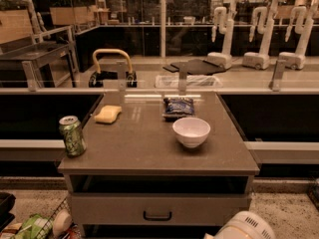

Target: Open bottom drawer

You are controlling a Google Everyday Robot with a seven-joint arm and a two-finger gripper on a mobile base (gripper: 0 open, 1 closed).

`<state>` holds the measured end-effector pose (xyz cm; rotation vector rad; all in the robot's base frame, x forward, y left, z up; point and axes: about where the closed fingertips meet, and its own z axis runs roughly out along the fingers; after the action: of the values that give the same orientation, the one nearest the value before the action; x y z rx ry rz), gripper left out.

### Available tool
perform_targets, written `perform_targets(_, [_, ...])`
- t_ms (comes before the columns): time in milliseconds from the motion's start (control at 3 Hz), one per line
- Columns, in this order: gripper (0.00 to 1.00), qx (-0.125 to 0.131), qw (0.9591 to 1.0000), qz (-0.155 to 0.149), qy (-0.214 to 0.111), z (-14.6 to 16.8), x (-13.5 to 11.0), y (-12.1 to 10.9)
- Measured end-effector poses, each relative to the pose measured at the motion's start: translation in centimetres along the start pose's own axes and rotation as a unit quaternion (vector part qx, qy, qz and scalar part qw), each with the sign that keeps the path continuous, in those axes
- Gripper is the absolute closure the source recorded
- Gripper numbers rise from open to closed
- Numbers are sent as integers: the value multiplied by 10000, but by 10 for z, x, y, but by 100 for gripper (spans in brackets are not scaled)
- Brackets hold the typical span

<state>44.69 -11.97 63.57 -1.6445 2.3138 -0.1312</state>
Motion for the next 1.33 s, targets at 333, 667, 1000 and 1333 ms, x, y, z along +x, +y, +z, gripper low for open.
perform_targets(333, [0, -261, 9992, 247, -184, 63, -21, 9])
perform_targets(667, [0, -265, 9992, 213, -188, 73, -28, 6])
perform_targets(1000, [0, -248, 9990, 38, -365, 110, -53, -10])
perform_targets(1333, [0, -481, 9977, -242, -405, 192, -70, -9])
